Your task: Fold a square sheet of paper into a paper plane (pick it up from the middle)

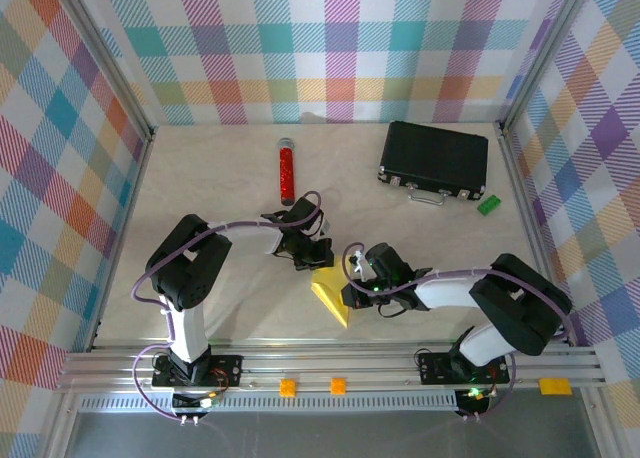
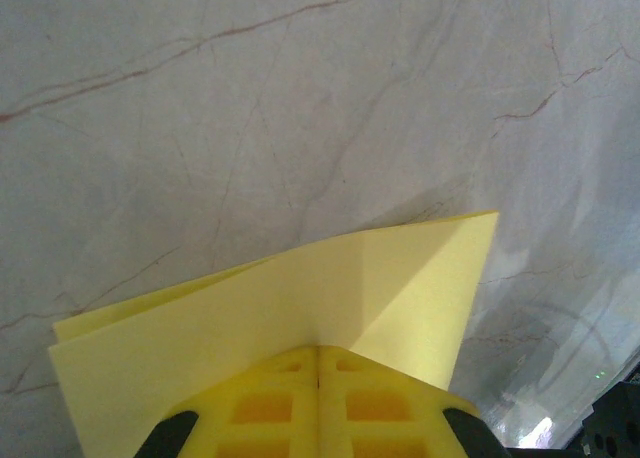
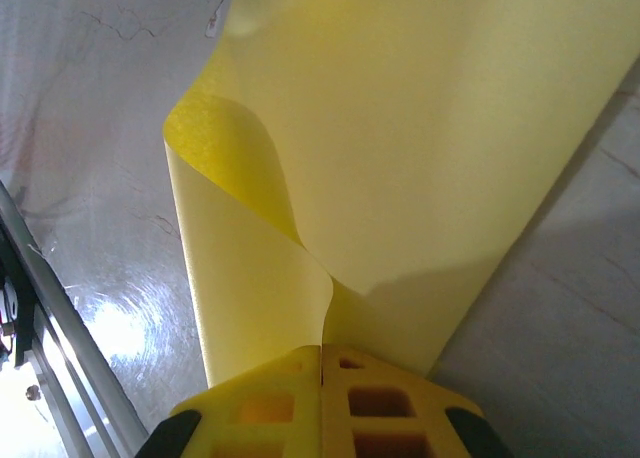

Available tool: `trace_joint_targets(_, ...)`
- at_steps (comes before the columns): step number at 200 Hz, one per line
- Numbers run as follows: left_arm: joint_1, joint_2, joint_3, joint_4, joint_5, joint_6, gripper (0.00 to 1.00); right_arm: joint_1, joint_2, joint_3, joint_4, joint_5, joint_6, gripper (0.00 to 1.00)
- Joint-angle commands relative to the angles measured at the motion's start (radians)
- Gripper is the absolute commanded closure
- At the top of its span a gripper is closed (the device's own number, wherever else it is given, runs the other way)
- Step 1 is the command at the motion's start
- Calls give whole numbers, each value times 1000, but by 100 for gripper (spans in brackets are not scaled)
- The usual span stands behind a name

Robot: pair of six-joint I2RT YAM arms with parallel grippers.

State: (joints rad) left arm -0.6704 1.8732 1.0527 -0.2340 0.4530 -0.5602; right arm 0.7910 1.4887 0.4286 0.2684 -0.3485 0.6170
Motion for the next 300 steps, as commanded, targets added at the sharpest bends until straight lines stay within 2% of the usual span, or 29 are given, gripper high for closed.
trace_joint_targets(1, -10, 12, -19, -52, -37, -4, 100, -7, 22, 17, -29, 20, -10, 97)
trace_joint_targets(90, -10, 15, -2, -65, -43, 3, 100, -7, -37, 30, -31, -6, -30, 97)
trace_joint_targets(271, -11, -1, 11, -77, -54, 6, 100, -8, 11, 23, -64, 31, -28, 97)
trace_joint_targets(300, 0, -57, 50, -94, -105, 20, 91, -7, 34, 24, -43, 36, -4, 97)
